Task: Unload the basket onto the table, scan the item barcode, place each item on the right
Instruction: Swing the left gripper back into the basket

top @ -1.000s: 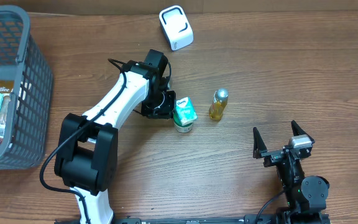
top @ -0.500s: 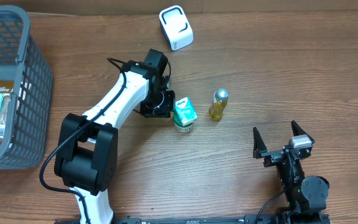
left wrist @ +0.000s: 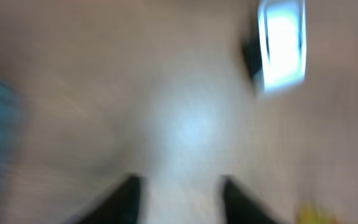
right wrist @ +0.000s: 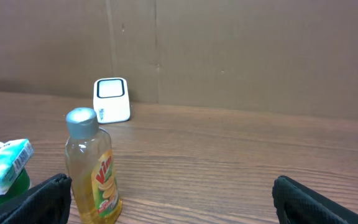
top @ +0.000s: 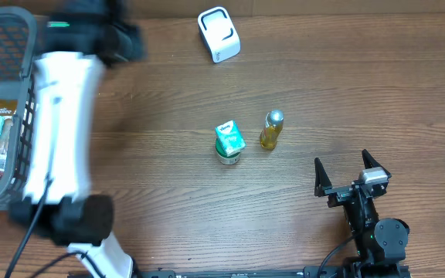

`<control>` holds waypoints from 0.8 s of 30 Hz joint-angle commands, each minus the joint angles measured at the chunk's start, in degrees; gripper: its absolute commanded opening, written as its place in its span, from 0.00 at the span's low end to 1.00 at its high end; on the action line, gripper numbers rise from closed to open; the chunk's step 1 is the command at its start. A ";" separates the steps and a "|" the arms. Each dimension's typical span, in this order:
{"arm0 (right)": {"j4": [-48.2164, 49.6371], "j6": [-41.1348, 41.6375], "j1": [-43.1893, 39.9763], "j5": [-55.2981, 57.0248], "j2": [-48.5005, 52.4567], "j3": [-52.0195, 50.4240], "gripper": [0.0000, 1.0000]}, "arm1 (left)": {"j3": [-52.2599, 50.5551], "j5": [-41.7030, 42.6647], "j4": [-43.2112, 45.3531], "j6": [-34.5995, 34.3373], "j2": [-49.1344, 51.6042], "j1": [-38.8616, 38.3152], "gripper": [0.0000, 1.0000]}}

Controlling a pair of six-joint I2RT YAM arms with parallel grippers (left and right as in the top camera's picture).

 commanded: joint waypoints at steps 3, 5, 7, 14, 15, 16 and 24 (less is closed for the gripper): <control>0.20 0.13 -0.11 0.13 -0.42 -0.61 1.00 | 18.40 -12.94 -1.05 12.83 -4.35 12.17 0.89; 0.20 0.13 -0.11 0.11 -0.42 -0.61 1.00 | 19.26 -13.68 -0.46 16.81 -4.35 16.24 0.93; 0.20 0.13 -0.11 0.13 -0.42 -0.61 1.00 | 18.95 -14.47 -0.31 19.89 -3.91 20.09 0.99; 0.20 0.13 -0.11 0.13 -0.42 -0.61 1.00 | 12.50 -14.38 0.22 26.91 0.33 31.23 1.00; 0.20 0.13 -0.11 0.11 -0.42 -0.61 1.00 | 11.52 -14.38 0.28 27.21 0.81 32.15 1.00; 0.20 0.13 -0.11 0.11 -0.42 -0.61 1.00 | 10.21 -14.25 0.31 27.89 1.66 33.33 0.99; 0.20 0.13 -0.11 0.13 -0.42 -0.61 1.00 | 2.51 -12.74 1.22 31.28 8.09 39.93 1.00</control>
